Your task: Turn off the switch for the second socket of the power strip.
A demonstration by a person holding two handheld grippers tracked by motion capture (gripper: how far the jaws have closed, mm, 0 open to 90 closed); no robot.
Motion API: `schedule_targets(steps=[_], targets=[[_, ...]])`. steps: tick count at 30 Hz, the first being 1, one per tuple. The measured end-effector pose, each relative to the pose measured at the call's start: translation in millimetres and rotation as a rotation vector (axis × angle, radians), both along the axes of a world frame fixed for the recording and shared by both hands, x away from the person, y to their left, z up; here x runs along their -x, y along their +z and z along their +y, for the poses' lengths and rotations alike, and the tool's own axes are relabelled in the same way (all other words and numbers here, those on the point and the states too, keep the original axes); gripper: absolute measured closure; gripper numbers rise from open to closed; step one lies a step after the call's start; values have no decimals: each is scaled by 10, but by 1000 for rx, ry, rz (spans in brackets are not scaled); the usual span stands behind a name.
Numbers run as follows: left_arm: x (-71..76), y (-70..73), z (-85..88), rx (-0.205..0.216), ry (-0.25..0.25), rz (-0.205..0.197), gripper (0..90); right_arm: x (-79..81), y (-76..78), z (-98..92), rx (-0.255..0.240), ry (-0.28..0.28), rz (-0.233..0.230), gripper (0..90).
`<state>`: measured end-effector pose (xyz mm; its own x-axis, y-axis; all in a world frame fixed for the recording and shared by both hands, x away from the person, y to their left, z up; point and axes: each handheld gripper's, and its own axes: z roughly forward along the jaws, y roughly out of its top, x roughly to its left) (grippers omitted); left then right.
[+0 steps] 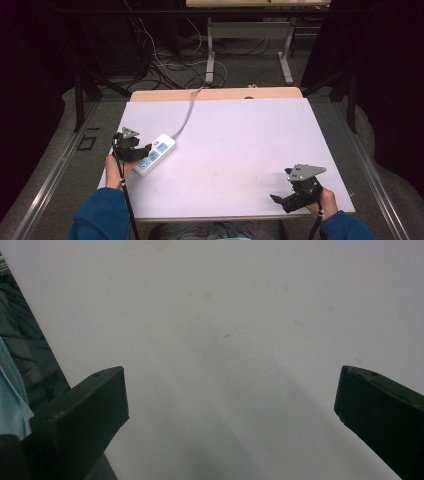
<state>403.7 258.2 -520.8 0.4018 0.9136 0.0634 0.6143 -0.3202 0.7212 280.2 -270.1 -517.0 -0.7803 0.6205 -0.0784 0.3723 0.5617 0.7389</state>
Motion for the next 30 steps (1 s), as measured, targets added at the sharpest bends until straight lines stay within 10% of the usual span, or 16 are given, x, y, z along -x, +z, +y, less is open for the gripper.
schedule_targets(steps=[16, 30], targets=[[31, -20, -3, 6, -48, -26, 889, 3, 9, -4, 15, 4, 6, 6], [22, -53, 6, 0, -62, -7, 899, -4, 3, -2, 12, 10, -4, 7]])
